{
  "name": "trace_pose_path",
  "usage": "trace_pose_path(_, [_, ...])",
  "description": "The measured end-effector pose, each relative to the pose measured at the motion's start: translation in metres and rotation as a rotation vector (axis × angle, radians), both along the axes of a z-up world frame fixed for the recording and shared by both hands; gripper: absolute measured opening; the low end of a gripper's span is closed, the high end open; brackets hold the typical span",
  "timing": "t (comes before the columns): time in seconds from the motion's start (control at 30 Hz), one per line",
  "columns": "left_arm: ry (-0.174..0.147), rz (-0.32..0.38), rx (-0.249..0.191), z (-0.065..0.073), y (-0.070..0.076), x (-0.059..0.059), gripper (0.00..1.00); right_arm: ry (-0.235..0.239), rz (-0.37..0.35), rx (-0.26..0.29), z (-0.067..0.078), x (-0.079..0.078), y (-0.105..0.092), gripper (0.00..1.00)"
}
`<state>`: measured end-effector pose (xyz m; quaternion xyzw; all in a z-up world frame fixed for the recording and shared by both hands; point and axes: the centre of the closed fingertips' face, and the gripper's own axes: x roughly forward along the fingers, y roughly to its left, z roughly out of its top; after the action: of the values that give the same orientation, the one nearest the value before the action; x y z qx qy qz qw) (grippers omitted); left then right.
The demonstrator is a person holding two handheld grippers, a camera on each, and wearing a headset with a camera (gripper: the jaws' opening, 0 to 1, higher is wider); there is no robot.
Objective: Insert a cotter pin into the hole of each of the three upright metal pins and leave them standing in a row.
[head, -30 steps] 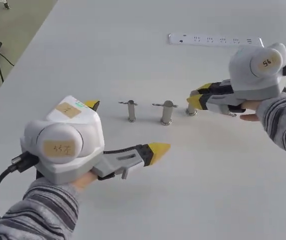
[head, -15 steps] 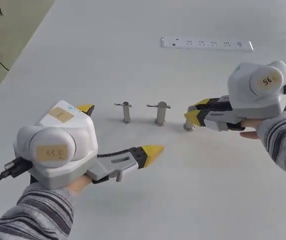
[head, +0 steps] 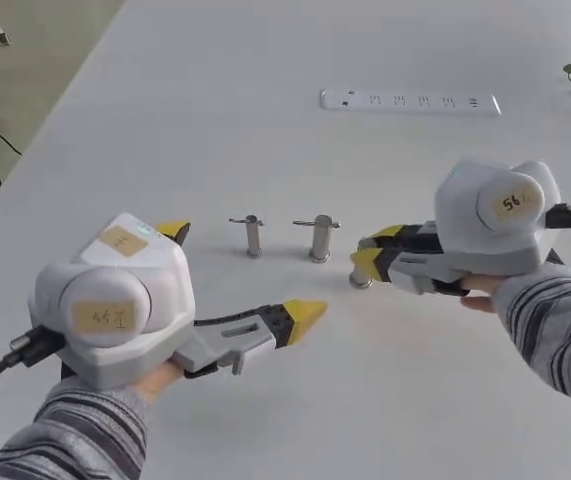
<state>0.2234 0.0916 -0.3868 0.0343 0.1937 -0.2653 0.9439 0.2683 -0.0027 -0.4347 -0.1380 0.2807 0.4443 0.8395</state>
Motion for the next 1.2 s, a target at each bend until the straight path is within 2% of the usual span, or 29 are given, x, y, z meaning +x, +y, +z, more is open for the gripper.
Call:
trace_pose_path(0.27, [0.003,0.005,-0.009,0.000,0.000,0.001,0.95,0.026,-0.007,0.009,-0.008,-0.008,0.003,0.08])
trace_pose_path(0.4, [0.004,0.000,-0.006,-0.001,-0.001,0.001,0.95,0.016,0.001,0.021,-0.008,-0.010,0.005,0.08])
trace_pose_path(0.67, [0.020,0.001,-0.003,-0.006,0.000,0.000,0.95,-0.040,0.019,0.010,-0.010,-0.008,0.005,0.09])
trace_pose_path(0.8, [0.030,0.008,-0.010,-0.008,0.000,-0.001,0.95,-0.041,0.015,0.006,-0.014,-0.009,0.002,0.20])
trace_pose_path(1.03, [0.030,0.009,-0.010,-0.007,0.001,-0.001,0.96,-0.023,0.008,0.017,-0.010,-0.011,-0.017,0.22])
trace_pose_path(1.2, [0.039,0.003,-0.004,-0.009,0.003,-0.001,0.98,-0.013,-0.016,-0.020,-0.008,-0.002,-0.042,0.22])
